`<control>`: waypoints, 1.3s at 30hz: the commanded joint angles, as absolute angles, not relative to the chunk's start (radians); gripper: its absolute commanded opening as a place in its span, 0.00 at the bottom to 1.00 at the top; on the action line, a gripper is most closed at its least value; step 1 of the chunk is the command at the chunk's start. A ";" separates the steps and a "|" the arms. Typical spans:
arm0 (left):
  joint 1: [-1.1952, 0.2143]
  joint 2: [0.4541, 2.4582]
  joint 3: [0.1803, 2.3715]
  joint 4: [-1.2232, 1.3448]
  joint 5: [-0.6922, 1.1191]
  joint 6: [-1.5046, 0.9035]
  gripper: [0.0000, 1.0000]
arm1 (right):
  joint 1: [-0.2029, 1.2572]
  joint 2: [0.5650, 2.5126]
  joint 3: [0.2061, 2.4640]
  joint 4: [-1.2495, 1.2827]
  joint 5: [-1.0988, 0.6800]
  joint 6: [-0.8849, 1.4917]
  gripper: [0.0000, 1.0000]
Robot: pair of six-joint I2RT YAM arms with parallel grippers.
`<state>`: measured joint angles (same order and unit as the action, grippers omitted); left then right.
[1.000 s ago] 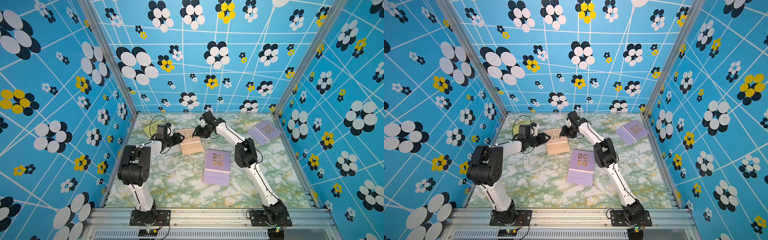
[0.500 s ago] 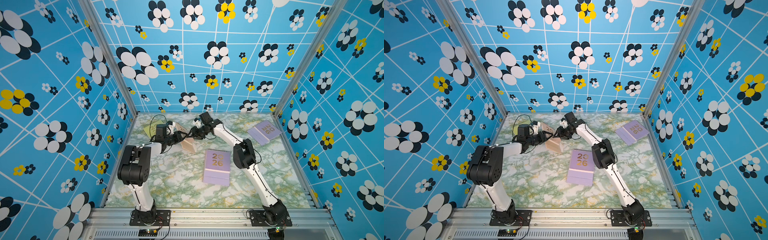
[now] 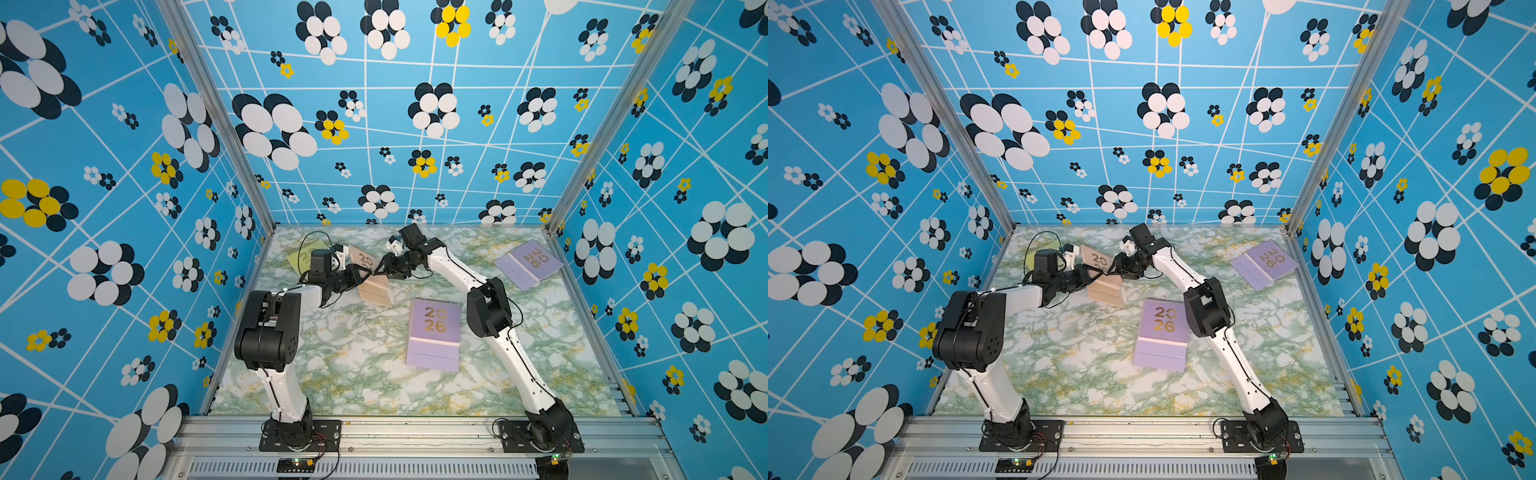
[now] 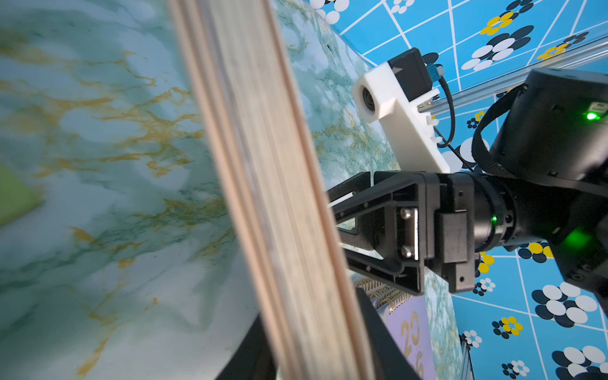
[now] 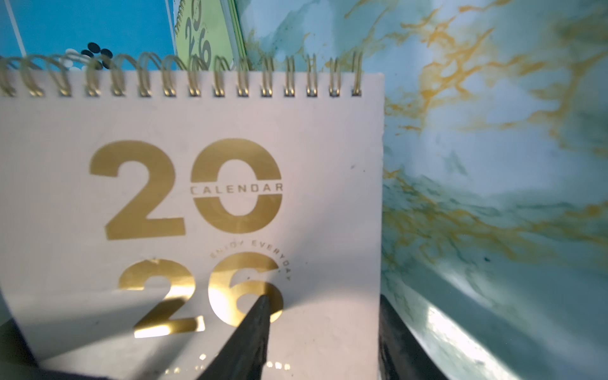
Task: Stack the calendars
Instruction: Pick up the calendar at the center of the board, then place the calendar at the calendar.
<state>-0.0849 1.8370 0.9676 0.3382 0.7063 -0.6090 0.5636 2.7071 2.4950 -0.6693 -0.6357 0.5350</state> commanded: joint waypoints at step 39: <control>-0.001 1.874 0.956 1.147 1.048 -1.108 0.00 | 0.456 2.053 1.861 -0.362 -0.640 0.398 0.63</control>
